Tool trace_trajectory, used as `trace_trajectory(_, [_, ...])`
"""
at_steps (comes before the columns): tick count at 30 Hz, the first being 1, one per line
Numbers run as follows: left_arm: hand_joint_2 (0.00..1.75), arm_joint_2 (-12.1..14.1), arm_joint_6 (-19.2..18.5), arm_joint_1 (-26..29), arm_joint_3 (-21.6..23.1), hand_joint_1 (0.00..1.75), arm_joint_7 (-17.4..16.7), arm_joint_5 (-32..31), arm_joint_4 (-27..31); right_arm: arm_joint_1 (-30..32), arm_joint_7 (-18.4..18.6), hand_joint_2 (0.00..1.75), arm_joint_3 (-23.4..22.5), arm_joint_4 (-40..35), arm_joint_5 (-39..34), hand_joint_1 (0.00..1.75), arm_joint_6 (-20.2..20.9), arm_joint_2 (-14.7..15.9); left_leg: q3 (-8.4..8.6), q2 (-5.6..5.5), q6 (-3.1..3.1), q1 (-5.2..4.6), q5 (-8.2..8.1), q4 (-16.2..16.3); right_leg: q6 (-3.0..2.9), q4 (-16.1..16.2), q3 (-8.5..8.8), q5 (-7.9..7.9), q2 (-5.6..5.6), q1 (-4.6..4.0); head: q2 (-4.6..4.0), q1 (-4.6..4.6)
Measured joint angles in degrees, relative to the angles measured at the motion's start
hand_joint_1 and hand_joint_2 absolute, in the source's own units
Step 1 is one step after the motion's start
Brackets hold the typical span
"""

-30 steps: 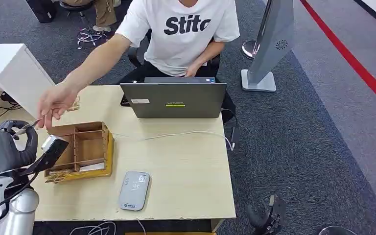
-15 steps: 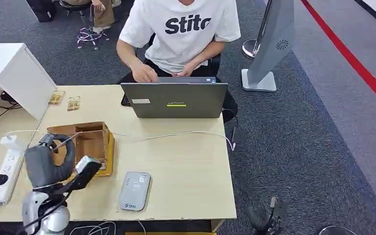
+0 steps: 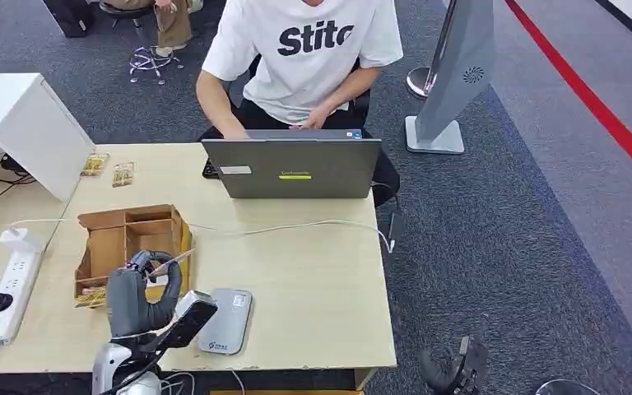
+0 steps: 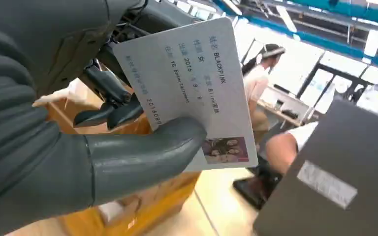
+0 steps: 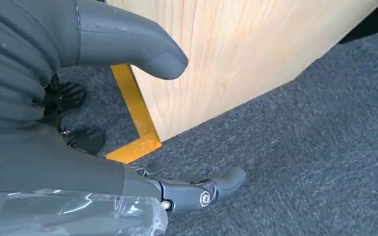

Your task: Pass the card to the sensor for recognition and then transmit it.

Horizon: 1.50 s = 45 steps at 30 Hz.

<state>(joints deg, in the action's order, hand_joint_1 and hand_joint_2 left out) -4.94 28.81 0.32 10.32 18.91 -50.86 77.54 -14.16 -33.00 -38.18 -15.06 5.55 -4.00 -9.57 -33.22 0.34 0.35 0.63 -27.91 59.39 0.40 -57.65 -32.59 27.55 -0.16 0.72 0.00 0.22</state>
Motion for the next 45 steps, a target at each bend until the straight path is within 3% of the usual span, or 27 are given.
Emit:
trace_trajectory(15, [1.75,-2.38,0.00,-2.94,3.78,1.75,-0.46,-3.34,-16.16,0.24,0.04,1.75,-0.39,0.00,0.83,0.00,0.89,0.17,-0.01,-0.02,0.00,-0.01,0.00,0.01,0.00,0.00,0.00,0.00,-0.02,0.00,0.00,0.02])
trace_trajectory(25, [1.75,-3.15,-0.55,-4.27,6.23,1.75,-0.92,-4.52,-20.10,0.23,0.09,1.75,-0.39,0.00,1.29,0.00,1.16,0.17,-0.01,-0.02,0.00,-0.01,0.00,0.00,0.00,0.00,0.00,0.00,-0.02,0.00,0.00,0.00])
trace_trajectory(39, [1.75,-3.28,-1.14,-5.80,6.38,1.75,-3.76,-5.12,-22.97,0.24,0.00,1.75,-0.39,0.00,1.46,0.00,1.75,0.17,0.00,-0.03,0.00,-0.01,0.00,0.00,0.00,0.00,0.02,0.00,-0.03,0.00,0.00,0.00])
trace_trajectory(41, [1.75,-3.30,0.33,-5.81,6.38,1.75,-3.52,-5.88,-23.05,0.23,0.00,1.75,-0.39,0.00,1.57,0.00,1.73,0.17,0.00,-0.03,0.00,-0.01,0.00,0.00,0.00,0.00,0.02,0.00,-0.03,0.00,0.00,0.00])
trace_trajectory(45, [1.75,-3.10,7.48,-5.68,6.36,1.75,-1.70,-7.94,-22.88,0.17,0.44,1.75,-0.35,0.00,2.25,0.00,0.83,0.15,-0.01,-0.03,0.00,0.00,0.01,0.00,0.00,-0.01,0.02,0.00,-0.04,0.00,0.00,0.02])
